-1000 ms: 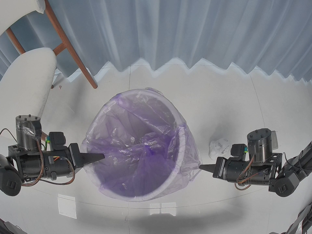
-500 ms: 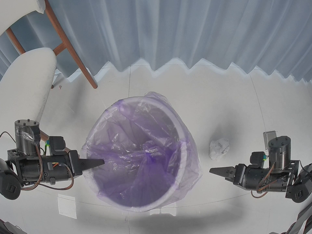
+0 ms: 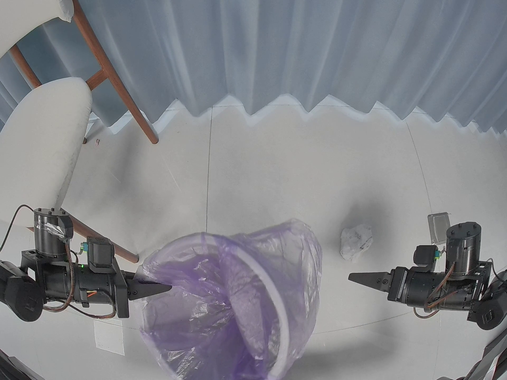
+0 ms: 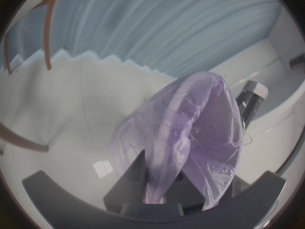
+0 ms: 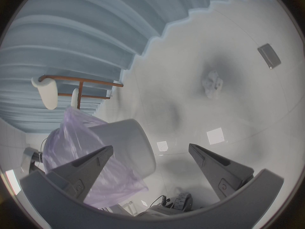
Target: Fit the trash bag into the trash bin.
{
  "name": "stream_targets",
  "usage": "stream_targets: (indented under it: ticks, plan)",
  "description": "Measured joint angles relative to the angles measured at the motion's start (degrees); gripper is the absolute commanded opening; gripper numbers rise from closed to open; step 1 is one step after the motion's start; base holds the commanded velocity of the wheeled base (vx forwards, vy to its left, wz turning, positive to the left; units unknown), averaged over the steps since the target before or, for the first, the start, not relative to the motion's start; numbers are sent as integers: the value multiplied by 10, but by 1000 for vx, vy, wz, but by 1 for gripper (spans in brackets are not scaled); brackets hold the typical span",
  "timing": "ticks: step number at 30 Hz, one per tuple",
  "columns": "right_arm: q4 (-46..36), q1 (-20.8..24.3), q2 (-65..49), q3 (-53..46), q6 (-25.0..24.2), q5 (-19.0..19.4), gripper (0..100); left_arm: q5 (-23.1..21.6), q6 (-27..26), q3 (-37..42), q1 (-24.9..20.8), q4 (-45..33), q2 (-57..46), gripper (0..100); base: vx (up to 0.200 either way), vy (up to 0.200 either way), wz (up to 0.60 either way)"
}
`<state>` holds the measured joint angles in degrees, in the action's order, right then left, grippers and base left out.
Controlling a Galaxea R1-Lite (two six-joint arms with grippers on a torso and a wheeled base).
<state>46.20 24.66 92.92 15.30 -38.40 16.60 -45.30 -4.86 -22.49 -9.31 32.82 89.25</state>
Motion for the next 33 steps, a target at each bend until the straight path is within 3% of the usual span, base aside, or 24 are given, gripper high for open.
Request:
stream_targets:
  ticks: [5,8,14,21,27,33]
  plan:
    - [74,21,43,5,27,4,100,-79,-99,4,29,26,47,0,0,0,0]
    - [102,40,66,7,38,6,100,-105,-128,5,46,38,72,0,0,0,0]
    - [133,69,79,0,47,27,100,-107,-134,6,58,43,98,0,0,0,0]
    - [155,74,67,-48,46,79,100,-108,-133,5,59,43,106,0,0,0,0]
    - [184,78,89,-65,43,82,100,-108,-132,4,58,43,106,0,0,0,0]
    - [293,90,159,-69,33,81,100,-108,-132,3,56,42,99,0,0,0,0]
